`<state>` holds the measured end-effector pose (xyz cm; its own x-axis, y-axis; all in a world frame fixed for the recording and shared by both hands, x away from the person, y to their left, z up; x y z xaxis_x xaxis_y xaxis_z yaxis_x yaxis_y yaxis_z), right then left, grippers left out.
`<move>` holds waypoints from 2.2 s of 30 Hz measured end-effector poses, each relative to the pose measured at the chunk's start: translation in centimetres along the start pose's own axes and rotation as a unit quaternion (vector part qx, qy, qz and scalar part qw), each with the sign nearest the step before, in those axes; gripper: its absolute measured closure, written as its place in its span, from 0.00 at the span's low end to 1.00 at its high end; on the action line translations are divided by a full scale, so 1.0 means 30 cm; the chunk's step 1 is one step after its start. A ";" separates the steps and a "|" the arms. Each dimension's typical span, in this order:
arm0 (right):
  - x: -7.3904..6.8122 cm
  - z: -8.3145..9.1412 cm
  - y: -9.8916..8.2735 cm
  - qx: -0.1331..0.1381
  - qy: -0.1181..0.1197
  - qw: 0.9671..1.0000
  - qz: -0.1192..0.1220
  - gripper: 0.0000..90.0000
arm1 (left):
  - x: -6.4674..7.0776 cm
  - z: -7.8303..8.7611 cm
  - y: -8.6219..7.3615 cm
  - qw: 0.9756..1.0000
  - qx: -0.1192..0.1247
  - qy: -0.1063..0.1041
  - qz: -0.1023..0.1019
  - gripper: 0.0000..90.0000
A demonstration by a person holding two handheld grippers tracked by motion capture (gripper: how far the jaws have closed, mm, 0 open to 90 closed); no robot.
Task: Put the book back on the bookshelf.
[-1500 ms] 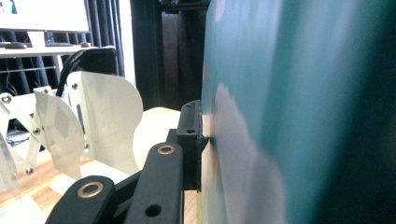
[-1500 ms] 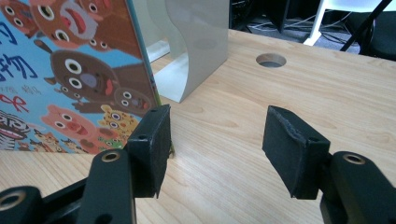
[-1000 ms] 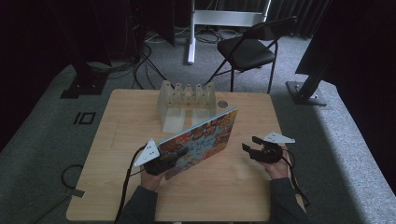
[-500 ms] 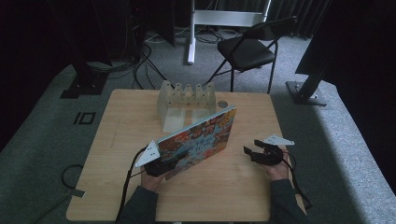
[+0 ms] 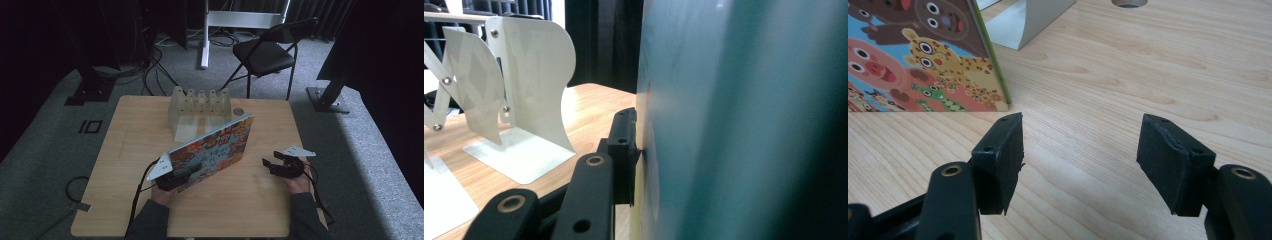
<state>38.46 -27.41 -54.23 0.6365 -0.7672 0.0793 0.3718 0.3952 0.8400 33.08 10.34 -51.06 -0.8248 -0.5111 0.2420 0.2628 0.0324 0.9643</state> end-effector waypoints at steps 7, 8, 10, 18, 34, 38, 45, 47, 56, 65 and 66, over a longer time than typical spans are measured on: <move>0.010 0.004 -0.019 -0.009 -0.004 1.000 0.000 0.39 | 0.013 -0.018 -0.011 1.000 -0.006 -0.008 0.000 0.81; 0.010 0.004 -0.019 -0.009 -0.004 1.000 0.000 0.39 | 0.013 -0.018 -0.011 1.000 -0.006 -0.008 0.000 0.81; 0.015 0.007 -0.031 -0.013 -0.006 1.000 -0.001 0.39 | 0.018 -0.023 -0.012 1.000 -0.006 -0.005 -0.005 0.82; 0.029 0.011 -0.051 -0.017 -0.008 1.000 -0.009 0.39 | 0.015 -0.025 -0.013 1.000 -0.001 0.002 -0.001 0.85; 0.044 0.006 -0.073 -0.026 -0.012 0.999 -0.015 0.39 | 0.014 -0.040 -0.028 1.000 -0.004 0.004 0.003 0.86; 0.041 0.001 -0.077 -0.033 -0.015 0.999 -0.010 0.39 | 0.021 -0.040 -0.028 1.000 -0.007 0.006 -0.003 0.87; 0.031 -0.011 -0.095 -0.061 -0.032 0.998 0.011 0.39 | 0.034 -0.038 -0.029 1.000 -0.008 0.014 -0.007 0.88; 0.032 -0.013 -0.098 -0.063 -0.033 0.997 0.013 0.39 | 0.036 -0.038 -0.028 1.000 -0.007 0.017 -0.007 0.88; 0.038 -0.016 -0.115 -0.067 -0.033 0.997 0.006 0.39 | 0.042 -0.012 -0.014 0.999 -0.012 0.034 -0.020 0.90; 0.038 -0.022 -0.123 -0.074 -0.034 0.997 0.008 0.39 | 0.046 0.004 -0.003 0.999 -0.018 0.039 -0.024 0.90; 0.038 -0.023 -0.123 -0.074 -0.034 0.997 0.008 0.39 | 0.046 0.006 -0.002 0.999 -0.019 0.039 -0.025 0.90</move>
<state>38.27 -29.41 -57.61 0.5975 -0.7907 0.1337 0.4607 0.4749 0.7498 31.82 9.80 -50.76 -0.7958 -0.5769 0.1839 0.2427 -0.0257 0.9698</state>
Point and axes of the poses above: each handheld gripper's, and its own axes: z roughly backward along the jaws, y roughly out of its top, x roughly to its right, the point moved 4 cm from there along -z, roughly forward along the jaws, and after that the axes turned 11 degrees about z, right-handed, at the moved point
